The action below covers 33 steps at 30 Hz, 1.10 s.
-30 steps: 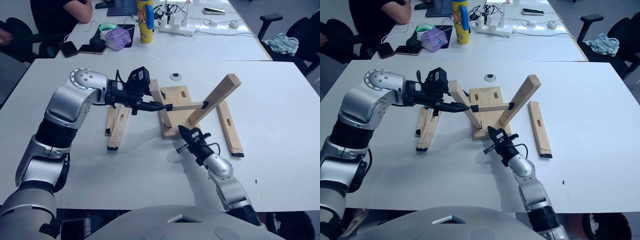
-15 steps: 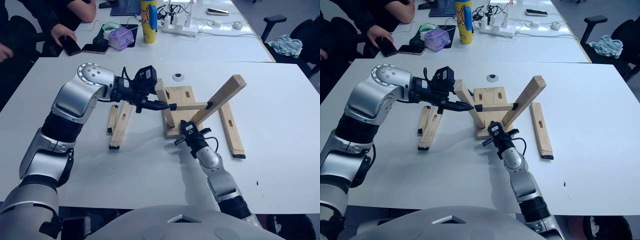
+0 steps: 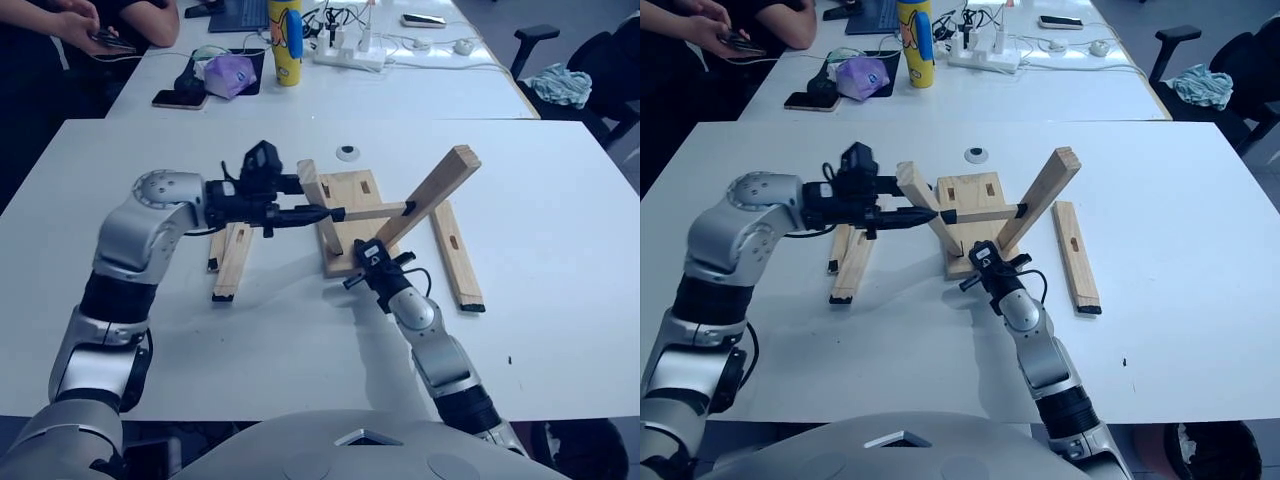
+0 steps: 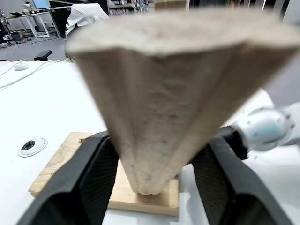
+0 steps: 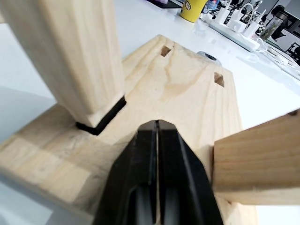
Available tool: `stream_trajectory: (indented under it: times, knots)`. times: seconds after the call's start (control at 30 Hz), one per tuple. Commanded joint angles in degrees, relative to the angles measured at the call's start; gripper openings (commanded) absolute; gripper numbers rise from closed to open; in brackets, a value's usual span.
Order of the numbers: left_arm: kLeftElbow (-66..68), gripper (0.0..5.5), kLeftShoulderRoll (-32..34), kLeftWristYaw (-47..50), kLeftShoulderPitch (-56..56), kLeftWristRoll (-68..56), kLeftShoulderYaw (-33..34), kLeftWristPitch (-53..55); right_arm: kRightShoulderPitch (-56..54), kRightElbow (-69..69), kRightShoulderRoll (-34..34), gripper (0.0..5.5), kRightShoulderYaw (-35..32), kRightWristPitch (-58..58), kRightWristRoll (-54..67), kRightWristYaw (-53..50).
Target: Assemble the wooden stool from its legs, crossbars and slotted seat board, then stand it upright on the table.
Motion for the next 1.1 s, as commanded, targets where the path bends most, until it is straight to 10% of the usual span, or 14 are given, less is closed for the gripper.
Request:
stream_trajectory:
  times: [0.03,0.47,1.0,1.1]
  knots:
    - [-11.2,2.13,9.9,-1.5,7.5,-6.7,7.5,9.4,5.7,11.5,-3.3,0.0,1.1,10.6,0.4,4.7]
    - [-16.8,0.24,-1.9,25.0,-4.7,-29.4,22.5,14.7,3.1,16.2,-5.0,0.0,1.0,7.7,1.5,7.2]
    - [-11.2,0.01,-20.3,42.4,-18.6,-22.7,15.3,3.2,1.6,21.5,-5.0,0.0,2.0,4.3,2.3,7.8]
    - [-6.5,0.01,-18.2,39.1,-7.8,-11.7,-1.3,6.0,1.5,21.4,-4.5,0.0,2.3,4.5,2.2,7.6]
